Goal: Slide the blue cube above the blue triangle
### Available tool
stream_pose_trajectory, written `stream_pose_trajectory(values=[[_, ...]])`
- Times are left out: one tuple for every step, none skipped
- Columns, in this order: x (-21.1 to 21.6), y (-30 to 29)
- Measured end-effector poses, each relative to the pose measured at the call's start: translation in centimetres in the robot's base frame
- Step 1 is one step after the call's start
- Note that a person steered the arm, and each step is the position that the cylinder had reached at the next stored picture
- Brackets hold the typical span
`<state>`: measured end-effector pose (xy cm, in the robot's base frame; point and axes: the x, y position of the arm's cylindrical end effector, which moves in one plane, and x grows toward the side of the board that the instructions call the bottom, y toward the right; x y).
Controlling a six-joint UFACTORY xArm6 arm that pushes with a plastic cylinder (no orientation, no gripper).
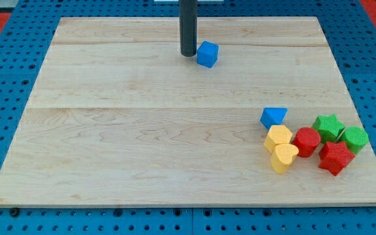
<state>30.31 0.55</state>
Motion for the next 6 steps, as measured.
stream_pose_trajectory(values=[[0.9,3.4],[2.0,6.6],[2.6,9.1],[1.6,8.5],[-0.1,7.1],[-2.1,9.0]])
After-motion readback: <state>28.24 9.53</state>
